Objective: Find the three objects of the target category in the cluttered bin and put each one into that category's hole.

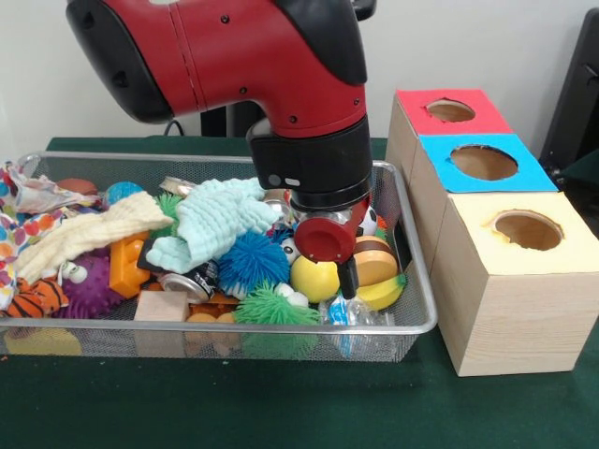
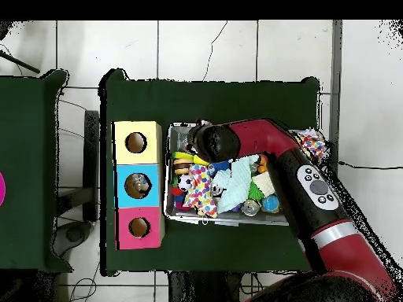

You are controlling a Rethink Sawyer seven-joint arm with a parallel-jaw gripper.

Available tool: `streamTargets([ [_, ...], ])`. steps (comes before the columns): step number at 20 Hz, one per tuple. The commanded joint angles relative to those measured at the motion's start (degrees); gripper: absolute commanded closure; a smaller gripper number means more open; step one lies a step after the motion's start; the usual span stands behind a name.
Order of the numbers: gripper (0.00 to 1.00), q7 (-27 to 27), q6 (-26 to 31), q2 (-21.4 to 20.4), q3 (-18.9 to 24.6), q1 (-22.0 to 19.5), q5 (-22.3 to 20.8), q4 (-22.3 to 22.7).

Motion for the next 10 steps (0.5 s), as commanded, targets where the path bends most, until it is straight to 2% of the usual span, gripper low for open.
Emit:
streamTargets([
  [1, 1.00, -0.2, 0.8, 2.6, -2.8, -1.2, -0.7, 1.0],
  [10, 1.00, -0.3, 0.7, 3.0, -2.9, -1.4, -0.7, 0.7],
])
